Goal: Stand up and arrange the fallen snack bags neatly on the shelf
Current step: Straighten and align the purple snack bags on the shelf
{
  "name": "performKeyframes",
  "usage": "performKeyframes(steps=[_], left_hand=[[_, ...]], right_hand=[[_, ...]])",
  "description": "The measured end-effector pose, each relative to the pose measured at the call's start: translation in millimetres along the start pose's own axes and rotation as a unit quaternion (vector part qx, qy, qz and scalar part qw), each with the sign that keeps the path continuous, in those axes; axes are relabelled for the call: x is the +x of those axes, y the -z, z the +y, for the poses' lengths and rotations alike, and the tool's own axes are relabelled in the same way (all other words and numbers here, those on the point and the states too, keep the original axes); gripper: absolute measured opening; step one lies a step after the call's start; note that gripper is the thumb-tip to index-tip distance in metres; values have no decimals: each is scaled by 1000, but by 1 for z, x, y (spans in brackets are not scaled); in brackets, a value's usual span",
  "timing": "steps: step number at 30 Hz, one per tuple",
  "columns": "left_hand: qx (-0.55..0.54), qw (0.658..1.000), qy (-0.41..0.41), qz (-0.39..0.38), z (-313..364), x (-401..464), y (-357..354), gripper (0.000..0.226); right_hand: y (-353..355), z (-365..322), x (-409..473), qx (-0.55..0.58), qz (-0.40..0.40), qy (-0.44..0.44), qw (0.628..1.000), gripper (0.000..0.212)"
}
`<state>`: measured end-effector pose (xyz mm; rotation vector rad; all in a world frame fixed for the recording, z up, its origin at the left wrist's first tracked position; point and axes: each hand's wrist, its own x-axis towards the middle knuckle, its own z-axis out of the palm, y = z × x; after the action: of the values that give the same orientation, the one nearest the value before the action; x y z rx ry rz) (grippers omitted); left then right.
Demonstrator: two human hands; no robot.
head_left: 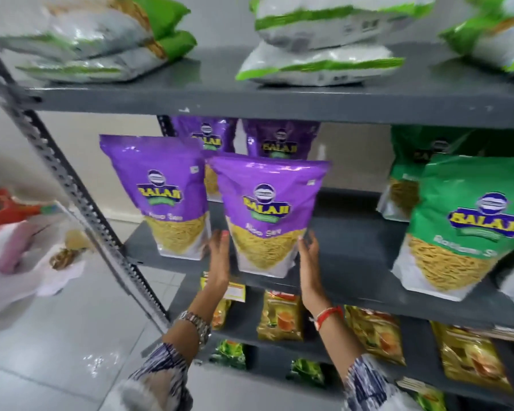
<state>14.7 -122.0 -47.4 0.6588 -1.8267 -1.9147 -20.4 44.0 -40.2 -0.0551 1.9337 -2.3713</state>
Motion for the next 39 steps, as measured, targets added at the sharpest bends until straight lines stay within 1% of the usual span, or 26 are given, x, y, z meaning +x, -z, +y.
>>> performKeyframes(steps=[2, 3, 4, 7, 8, 9, 10, 12, 13, 14, 17, 18, 19, 20, 22, 23, 24, 25, 26, 27, 28, 31, 32, 34, 36, 39], left_hand=[[-16, 999, 22, -46, 2, 0, 0, 55], [-19, 998, 23, -63, 4, -1, -1, 53], [-20, 996, 21, -80, 4, 1, -2, 50], [-12, 992, -3, -122, 1, 4, -1, 26], [-13, 992, -5, -122, -1, 6, 1, 22], [-11, 992, -5, -122, -2, 7, 4, 22], [-8, 992, -5, -128, -4, 9, 6, 25], [-10, 990, 3, -139, 2, 5, 8, 36], [-13, 990, 6, -141, 4, 4, 9, 39], [-15, 990, 5, -143, 5, 5, 10, 40], [-5, 990, 25, -136, 8, 8, 14, 47], [0, 990, 32, -139, 9, 9, 15, 49], [6, 989, 37, -144, 10, 7, 16, 50], [10, 988, 35, -148, 8, 4, 17, 51], [15, 990, 13, -136, 8, -8, 22, 50], [24, 994, -17, -107, 5, -13, 28, 47], [29, 995, -69, -67, 0, -18, 36, 40], [41, 992, -121, -20, -3, -23, 46, 31], [53, 984, -167, 30, -6, -24, 57, 26], [62, 975, -197, 85, -5, -22, 68, 27], [57, 968, -204, 130, -2, -17, 79, 28], [8, 965, -155, 213, 14, 11, 114, 16], [-8, 965, -145, 217, 19, 23, 125, 21], [-31, 972, -126, 198, 28, 44, 143, 40], [-66, 980, -87, 168, 45, 60, 151, 49], [-111, 984, -28, 136, 60, 75, 150, 44]], right_hand=[[-12, 1, 0, 26, -14, 8, 1000, 42], [-17, 2, 0, 31, -17, 9, 999, 40], [-22, 0, -3, 29, -16, 5, 999, 47], [-33, -1, -6, 38, -6, 0, 999, 79], [-36, -1, -6, 38, -9, 1, 999, 85], [-38, 2, -5, 38, -10, 6, 999, 84], [-37, 6, -2, 38, -8, 12, 999, 75], [-36, 14, 4, 48, -13, 21, 999, 44], [-37, 15, 5, 49, -16, 22, 998, 38], [-39, 16, 5, 44, -21, 21, 999, 43], [-44, 10, 1, 39, -24, 27, 999, 91], [-46, 7, -1, 43, -19, 29, 998, 97], [-46, 6, -2, 50, -10, 28, 998, 94], [-47, 4, -4, 61, 7, 30, 998, 82], [-49, 6, -12, 53, 94, 41, 993, 56], [-50, 9, -18, 32, 149, 52, 987, 52], [-51, 14, -26, 7, 196, 69, 978, 50], [-54, 18, -36, -18, 221, 104, 970, 46], [-59, 21, -47, -53, 216, 148, 964, 41], [-67, 25, -56, -95, 181, 183, 962, 36], [-77, 29, -63, -129, 128, 206, 962, 33], [-115, 33, -72, -178, -33, 224, 958, 25], [-129, 31, -72, -184, -73, 225, 954, 25], [-155, 29, -70, -199, -109, 231, 946, 29], [-177, 27, -63, -175, -100, 206, 958, 42], [-198, 23, -46, -114, -51, 107, 986, 77]])
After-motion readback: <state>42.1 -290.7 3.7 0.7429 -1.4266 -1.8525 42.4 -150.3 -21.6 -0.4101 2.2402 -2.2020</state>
